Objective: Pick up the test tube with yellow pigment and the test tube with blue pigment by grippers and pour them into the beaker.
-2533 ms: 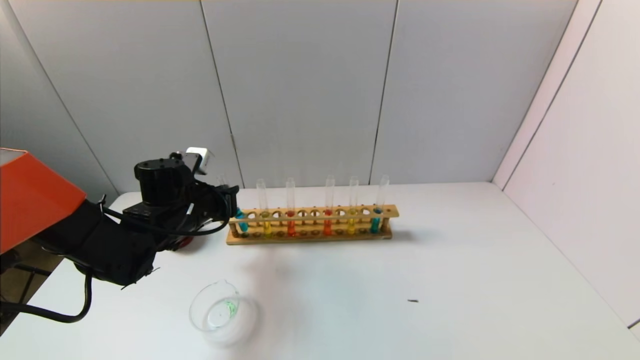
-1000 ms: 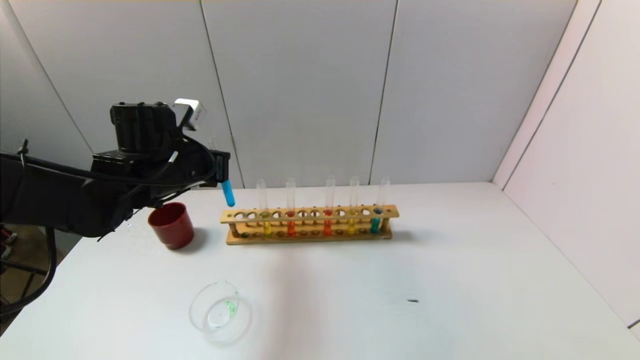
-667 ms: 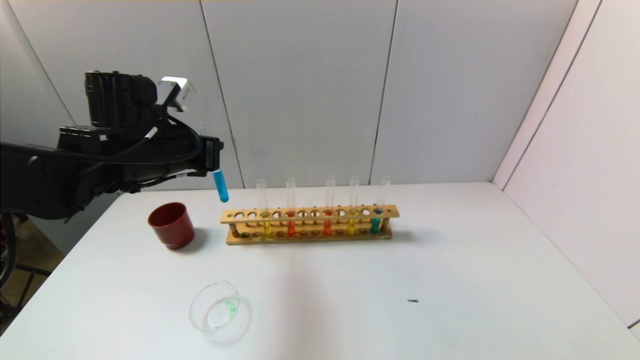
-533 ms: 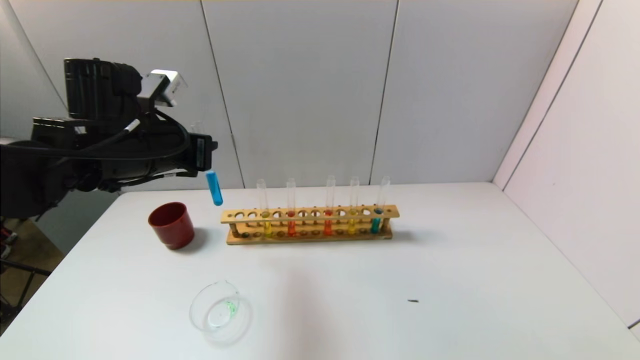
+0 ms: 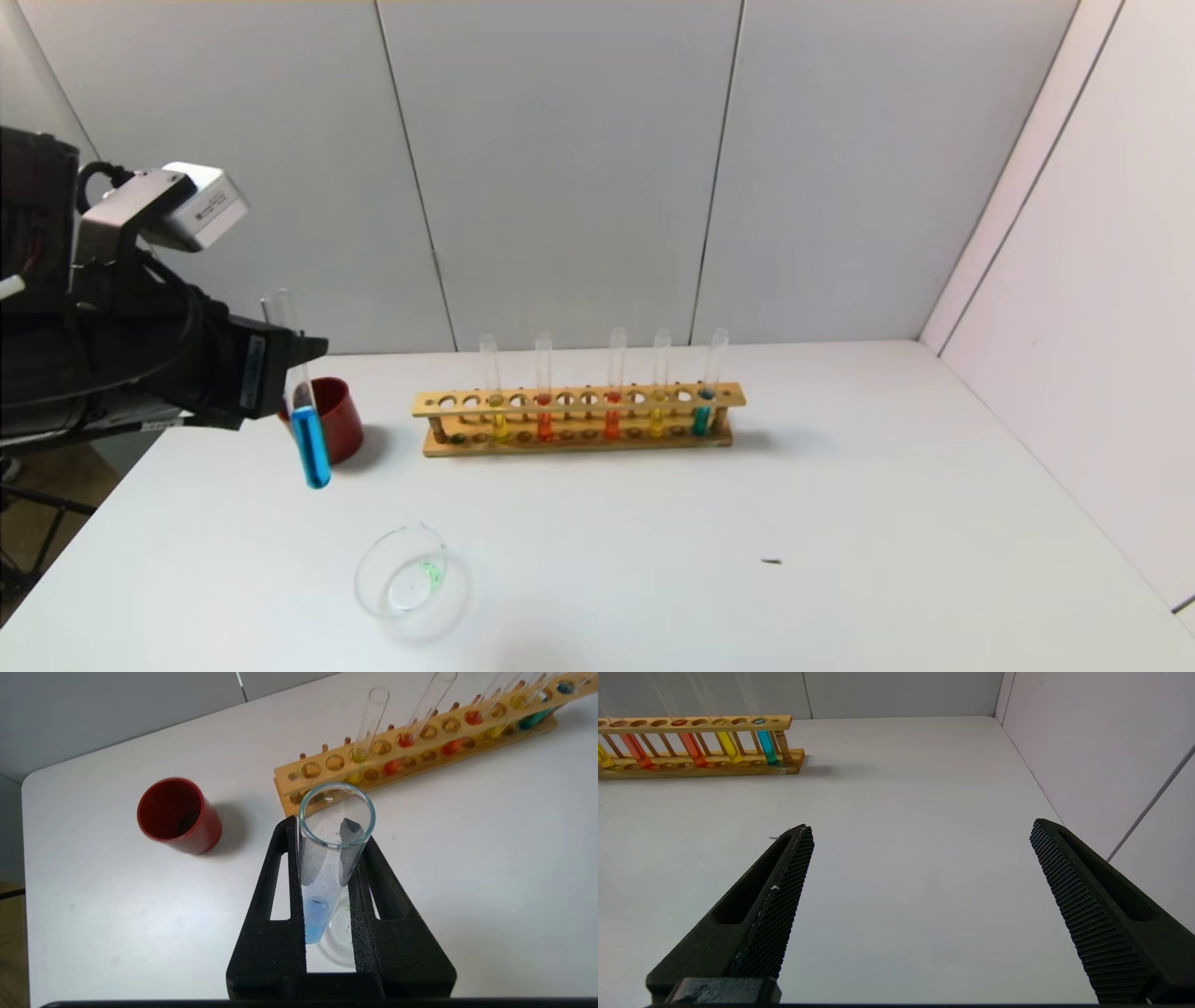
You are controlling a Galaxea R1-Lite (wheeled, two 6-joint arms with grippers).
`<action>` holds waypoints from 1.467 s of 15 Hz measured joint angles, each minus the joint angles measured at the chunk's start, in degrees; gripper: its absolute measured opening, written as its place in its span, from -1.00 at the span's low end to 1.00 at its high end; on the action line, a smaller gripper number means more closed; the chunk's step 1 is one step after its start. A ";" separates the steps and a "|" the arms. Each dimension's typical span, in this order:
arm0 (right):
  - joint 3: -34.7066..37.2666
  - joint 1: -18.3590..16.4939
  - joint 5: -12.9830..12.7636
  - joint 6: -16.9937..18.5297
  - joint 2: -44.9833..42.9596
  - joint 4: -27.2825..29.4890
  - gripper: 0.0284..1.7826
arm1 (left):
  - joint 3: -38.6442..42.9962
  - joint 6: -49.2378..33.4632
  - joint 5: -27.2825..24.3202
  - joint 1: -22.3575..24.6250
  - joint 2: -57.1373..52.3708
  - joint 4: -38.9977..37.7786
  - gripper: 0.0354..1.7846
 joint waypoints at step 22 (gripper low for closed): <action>0.00 0.00 0.00 0.02 0.00 0.00 0.91 | 12.11 12.78 13.01 -5.16 13.62 3.94 -0.68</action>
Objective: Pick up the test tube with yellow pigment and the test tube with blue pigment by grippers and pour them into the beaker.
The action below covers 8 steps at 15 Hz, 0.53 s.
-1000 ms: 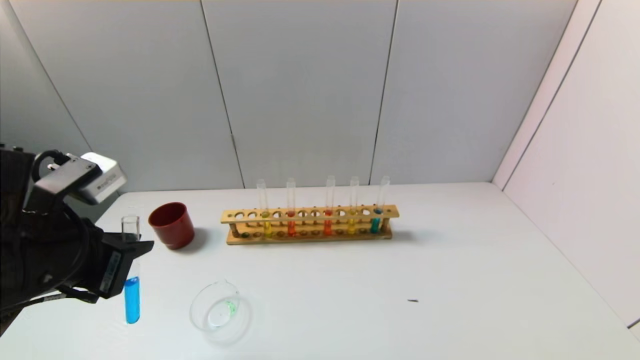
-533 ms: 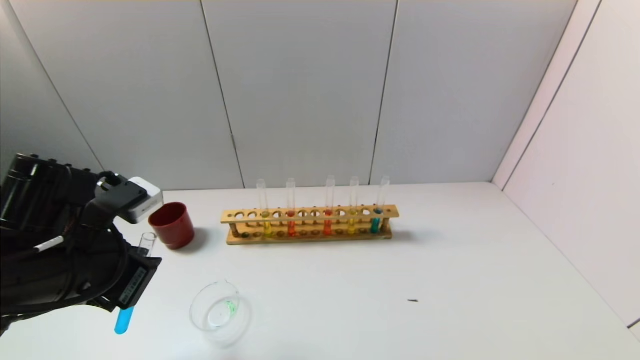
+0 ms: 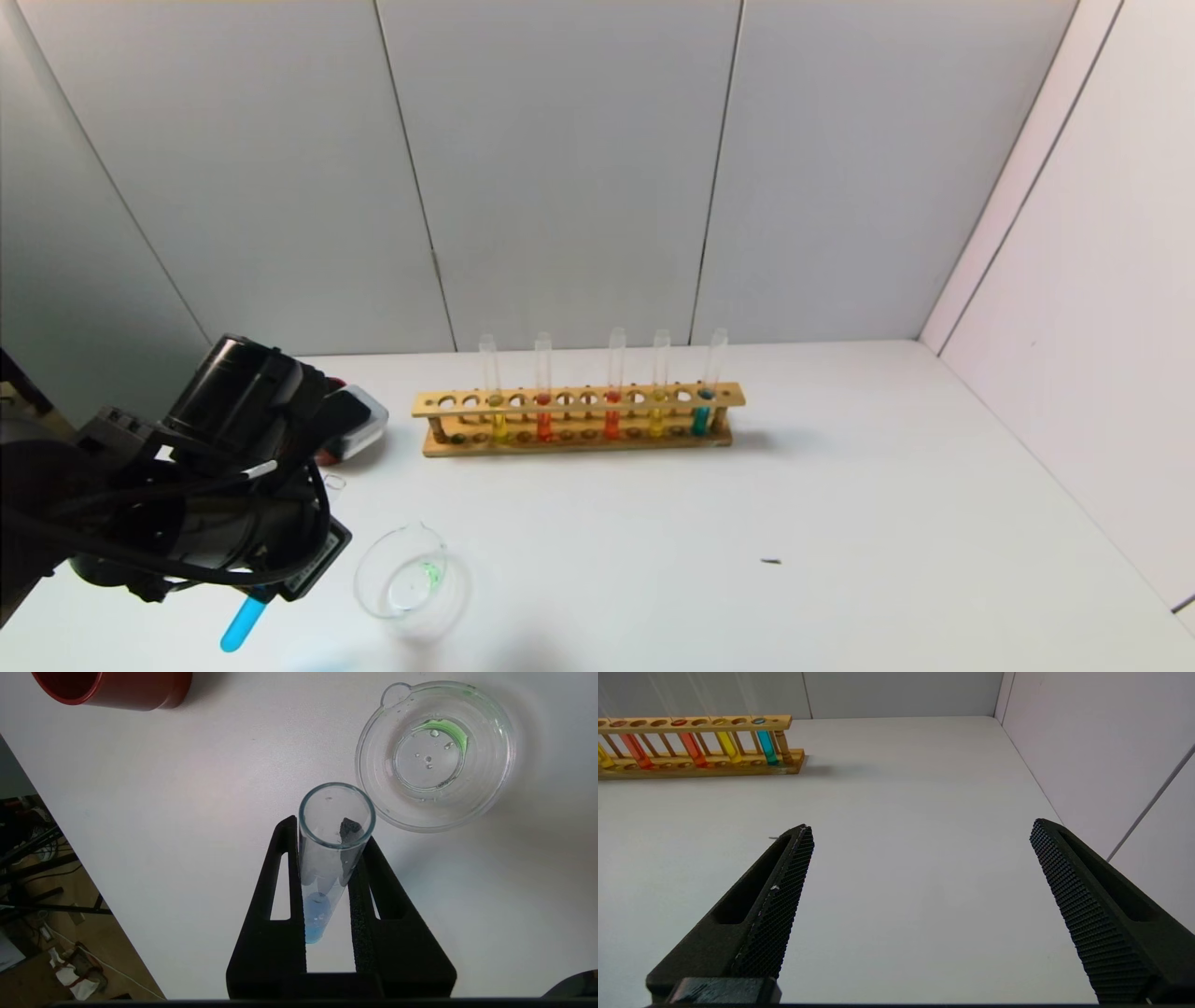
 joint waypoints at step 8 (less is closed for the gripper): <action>0.00 0.00 0.00 -0.02 0.00 0.01 0.91 | 2.30 7.05 4.17 -0.63 1.93 1.77 -0.68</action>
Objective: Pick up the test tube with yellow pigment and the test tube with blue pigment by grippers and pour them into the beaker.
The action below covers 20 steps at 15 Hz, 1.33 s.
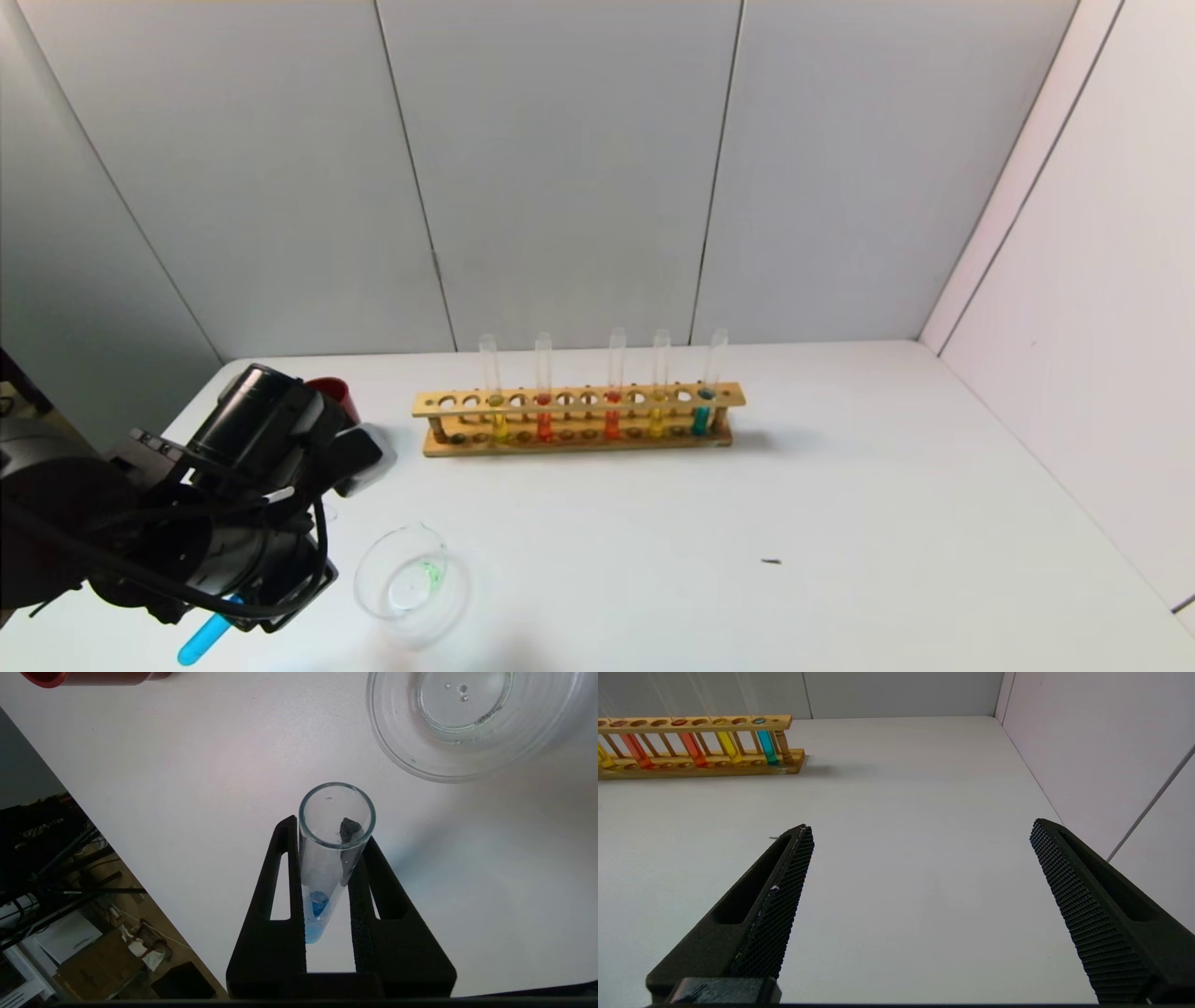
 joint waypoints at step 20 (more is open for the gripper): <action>0.00 0.00 0.00 0.02 0.00 -0.01 0.91 | -9.89 2.13 7.38 -4.67 17.09 8.79 -0.68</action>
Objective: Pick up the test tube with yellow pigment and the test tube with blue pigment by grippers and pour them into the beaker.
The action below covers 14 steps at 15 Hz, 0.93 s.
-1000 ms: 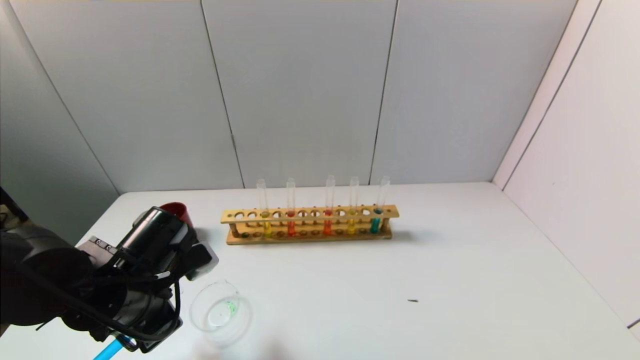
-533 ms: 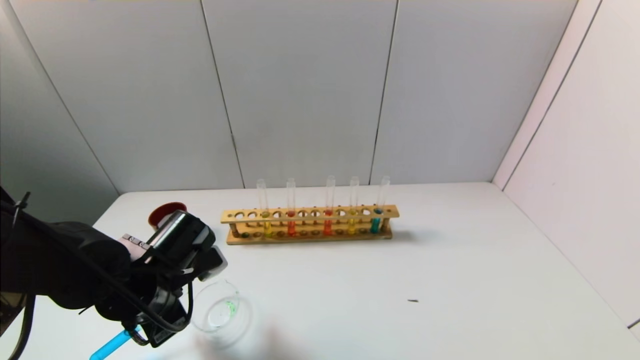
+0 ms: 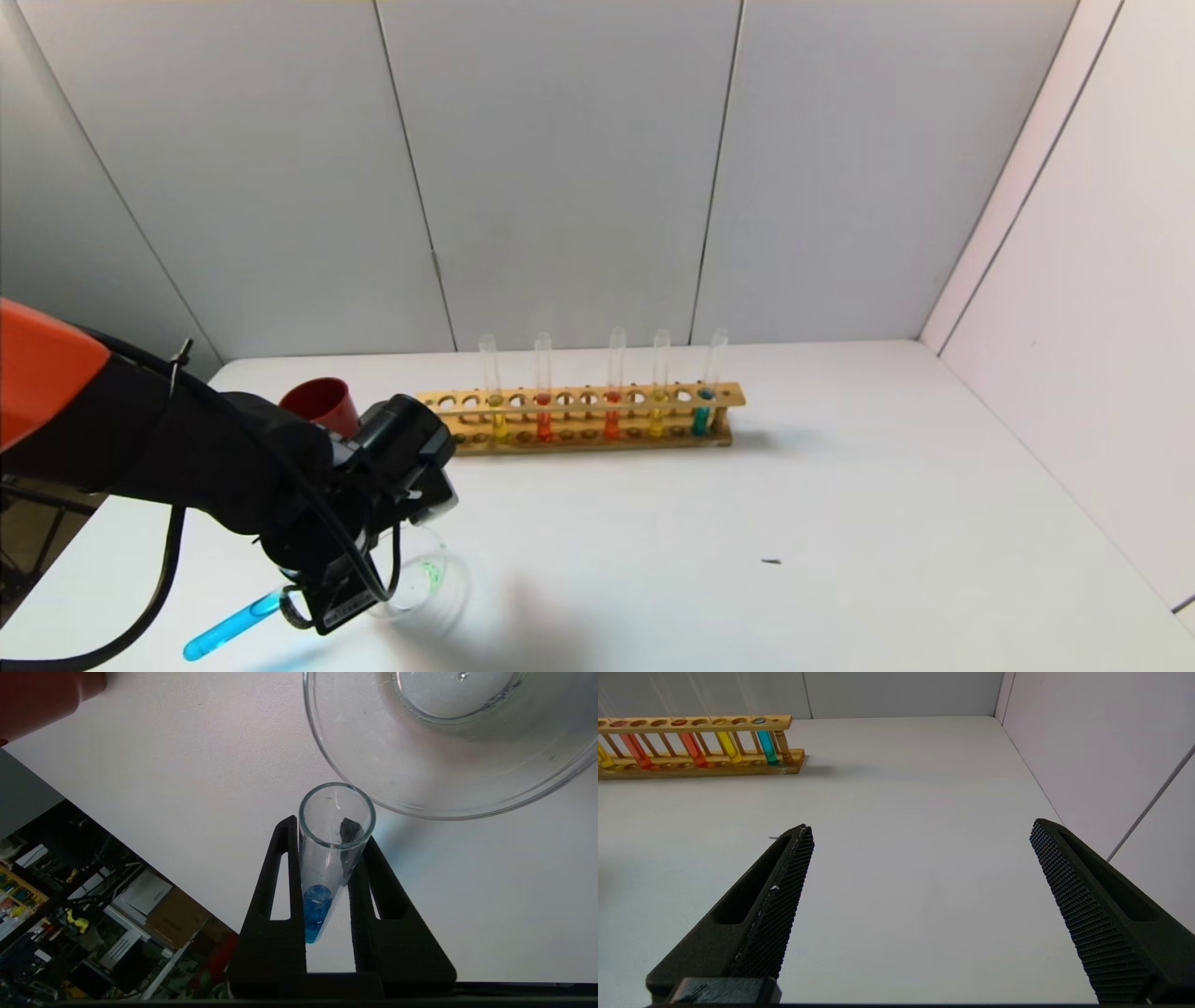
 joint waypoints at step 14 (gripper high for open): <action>0.00 0.00 0.00 -0.02 0.00 0.01 0.91 | -7.91 -0.01 4.78 -2.89 5.79 14.14 -0.68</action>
